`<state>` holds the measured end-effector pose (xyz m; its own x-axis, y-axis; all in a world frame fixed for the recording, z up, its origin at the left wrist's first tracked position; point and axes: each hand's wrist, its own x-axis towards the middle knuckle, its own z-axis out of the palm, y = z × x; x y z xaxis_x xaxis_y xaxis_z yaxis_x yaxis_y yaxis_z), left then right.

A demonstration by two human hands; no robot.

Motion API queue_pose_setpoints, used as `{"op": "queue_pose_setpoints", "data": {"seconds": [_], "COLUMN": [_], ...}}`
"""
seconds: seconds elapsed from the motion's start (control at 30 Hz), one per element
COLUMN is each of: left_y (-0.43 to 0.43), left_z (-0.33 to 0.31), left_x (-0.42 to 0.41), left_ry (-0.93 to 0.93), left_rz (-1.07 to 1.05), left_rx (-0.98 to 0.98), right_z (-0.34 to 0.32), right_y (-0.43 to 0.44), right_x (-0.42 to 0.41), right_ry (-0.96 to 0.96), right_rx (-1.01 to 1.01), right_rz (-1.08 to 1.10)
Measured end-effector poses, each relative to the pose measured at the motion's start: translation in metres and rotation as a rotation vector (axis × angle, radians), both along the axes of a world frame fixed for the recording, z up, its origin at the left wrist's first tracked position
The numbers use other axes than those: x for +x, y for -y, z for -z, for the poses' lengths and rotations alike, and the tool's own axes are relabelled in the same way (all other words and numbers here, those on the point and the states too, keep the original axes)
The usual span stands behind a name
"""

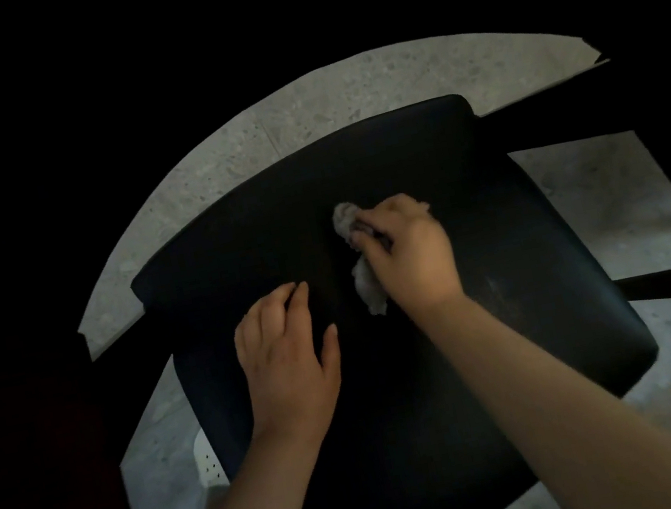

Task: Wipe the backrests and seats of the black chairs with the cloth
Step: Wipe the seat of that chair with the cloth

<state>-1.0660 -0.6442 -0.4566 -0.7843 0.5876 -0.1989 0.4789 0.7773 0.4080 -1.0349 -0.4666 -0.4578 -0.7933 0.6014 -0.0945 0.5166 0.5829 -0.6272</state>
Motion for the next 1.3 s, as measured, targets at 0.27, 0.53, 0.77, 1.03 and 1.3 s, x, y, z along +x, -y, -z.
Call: {"op": "queue_pose_setpoints", "data": {"seconds": [0.27, 0.53, 0.77, 1.03, 1.3], "left_y": [0.031, 0.035, 0.041, 0.042, 0.064], "left_z": [0.006, 0.01, 0.013, 0.009, 0.003], "left_x": [-0.001, -0.004, -0.01, -0.01, -0.014], "left_ry": [0.016, -0.01, -0.026, 0.054, 0.058], "left_rz": [0.102, 0.146, 0.208, 0.167, 0.079], "left_rx": [-0.033, -0.017, -0.022, 0.017, 0.043], "right_z": [-0.004, -0.012, 0.021, -0.002, 0.019], "right_y": [0.048, 0.068, 0.073, 0.087, 0.101], "right_x": [0.099, 0.051, 0.063, 0.083, 0.009], "right_ry": [0.107, 0.05, 0.097, 0.041, -0.015], "right_rx": [0.065, 0.132, 0.214, 0.104, 0.118], "right_rz": [-0.019, 0.31, 0.3, 0.39, 0.171]}}
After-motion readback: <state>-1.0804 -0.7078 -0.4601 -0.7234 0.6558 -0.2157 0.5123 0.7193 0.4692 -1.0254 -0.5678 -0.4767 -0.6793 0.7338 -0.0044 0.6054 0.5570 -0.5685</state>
